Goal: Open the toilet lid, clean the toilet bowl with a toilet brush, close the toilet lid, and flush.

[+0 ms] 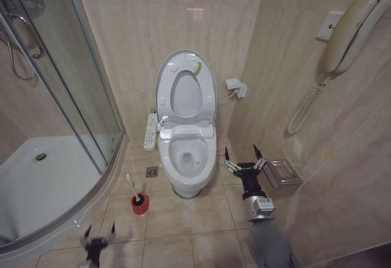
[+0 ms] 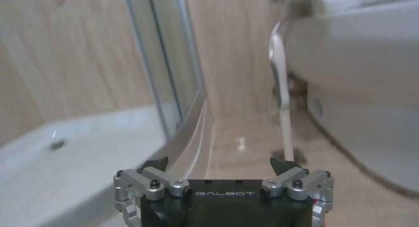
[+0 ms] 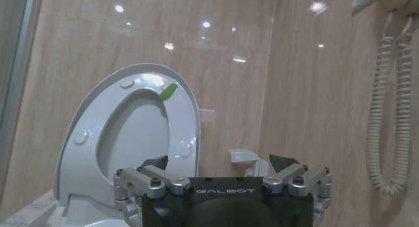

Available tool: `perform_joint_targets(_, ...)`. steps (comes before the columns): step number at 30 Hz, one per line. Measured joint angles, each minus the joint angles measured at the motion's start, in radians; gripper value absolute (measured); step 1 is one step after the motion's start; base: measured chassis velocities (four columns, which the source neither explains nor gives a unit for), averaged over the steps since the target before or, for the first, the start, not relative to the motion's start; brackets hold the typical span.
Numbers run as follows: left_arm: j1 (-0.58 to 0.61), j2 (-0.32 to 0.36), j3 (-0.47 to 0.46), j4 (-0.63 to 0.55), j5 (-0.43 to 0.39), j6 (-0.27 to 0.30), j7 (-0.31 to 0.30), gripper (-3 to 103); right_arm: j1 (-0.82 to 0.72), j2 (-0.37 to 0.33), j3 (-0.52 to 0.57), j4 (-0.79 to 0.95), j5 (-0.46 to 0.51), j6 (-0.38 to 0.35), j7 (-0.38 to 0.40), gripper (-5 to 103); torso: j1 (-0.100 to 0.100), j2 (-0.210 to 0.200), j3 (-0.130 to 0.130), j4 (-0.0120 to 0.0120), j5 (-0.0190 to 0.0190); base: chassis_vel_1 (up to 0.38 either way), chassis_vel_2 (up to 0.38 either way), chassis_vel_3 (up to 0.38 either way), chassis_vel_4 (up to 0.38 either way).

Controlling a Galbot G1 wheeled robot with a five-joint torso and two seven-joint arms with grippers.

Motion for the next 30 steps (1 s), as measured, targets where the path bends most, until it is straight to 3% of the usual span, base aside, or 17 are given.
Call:
perform_joint_targets(1, 0.0, 0.0, 0.0, 0.0, 0.0, 0.0, 0.0, 100, 0.0, 0.0, 0.0, 0.0, 0.0, 0.0, 0.0, 100, 0.0, 0.0, 0.0, 0.0, 0.0, 0.0, 0.0, 0.0, 0.0)
perform_joint_targets(2, -0.015, 0.004, 0.002, 0.006, 0.004, -0.017, 0.008, 100, 0.0, 0.0, 0.0, 0.0, 0.0, 0.0, 0.0, 100, 0.0, 0.0, 0.0, 0.0026, -0.0009, 0.0, 0.0, 0.0, 0.0)
perform_joint_targets(3, -0.041, 0.008, 0.006, 0.005, 0.005, -0.029, 0.014, 100, 0.0, 0.0, 0.0, 0.0, 0.0, 0.0, 0.0, 100, 0.0, 0.0, 0.0, 0.0033, -0.0009, 0.0, 0.0, 0.0, 0.0)
perform_joint_targets(4, -0.041, 0.008, 0.006, 0.005, 0.005, -0.029, 0.014, 100, 0.0, 0.0, 0.0, 0.0, 0.0, 0.0, 0.0, 100, 0.0, 0.0, 0.0, 0.0033, -0.0009, 0.0, 0.0, 0.0, 0.0)
perform_joint_targets(5, -0.056, 0.01, 0.007, -0.013, 0.004, -0.033, 0.018, 100, 0.0, 0.0, 0.0, 0.0, 0.0, 0.0, 0.0, 100, 0.0, 0.0, 0.0, 0.0001, 0.0004, 0.0, 0.0, 0.0, 0.0)
perform_joint_targets(8, -0.026, -0.002, 0.018, -0.07, -0.009, -0.01, 0.026, 99, 0.0, 0.0, 0.0, 0.0, 0.0, 0.0, 0.0, 100, 0.0, 0.0, 0.0, 0.0011, 0.0009, 0.0, 0.0, 0.0, 0.0)
perform_joint_targets(9, -0.005, -0.011, 0.023, -0.1, -0.016, 0.004, 0.033, 99, 0.0, 0.0, 0.0, 0.0, 0.0, 0.0, 0.0, 100, 0.0, 0.0, 0.0, 0.0013, -0.0018, 0.0, 0.0, 0.0, 0.0)
perform_joint_targets(13, 0.029, -0.023, 0.033, -0.142, -0.032, 0.014, 0.051, 99, 0.0, 0.0, 0.0, 0.0, 0.0, 0.0, 0.0, 100, 0.0, 0.0, 0.0, 0.0021, 0.0012, 0.0, 0.0, 0.0, 0.0)
perform_joint_targets(15, 0.05, -0.03, 0.042, -0.167, -0.058, 0.023, 0.073, 99, 0.0, 0.0, 0.0, 0.0, 0.0, 0.0, 0.0, 100, 0.0, 0.0, 0.0, 0.0013, -0.0012, 0.0, 0.0, 0.0, 0.0)
perform_joint_targets(18, 0.06, -0.031, 0.043, -0.18, -0.076, 0.025, 0.091, 99, 0.0, 0.0, 0.0, 0.0, 0.0, 0.0, 0.0, 100, 0.0, 0.0, 0.0, 0.0013, 0.0007, 0.0, 0.0, 0.0, 0.0)
perform_joint_targets(20, 0.063, -0.03, 0.043, -0.182, -0.089, 0.025, 0.107, 99, 0.0, 0.0, 0.0, 0.0, 0.0, 0.0, 0.0, 100, 0.0, 0.0, 0.0, 0.0012, -0.0008, 0.0, 0.0, 0.0, 0.0)
perform_joint_targets(30, 0.032, 0.002, 0.036, -0.15, -0.138, 0.025, 0.129, 98, 0.0, 0.0, 0.0, 0.0, 0.0, 0.0, 0.0, 100, 0.0, 0.0, 0.0, 0.0013, -0.0001, 0.0, 0.0, 0.0, 0.0)
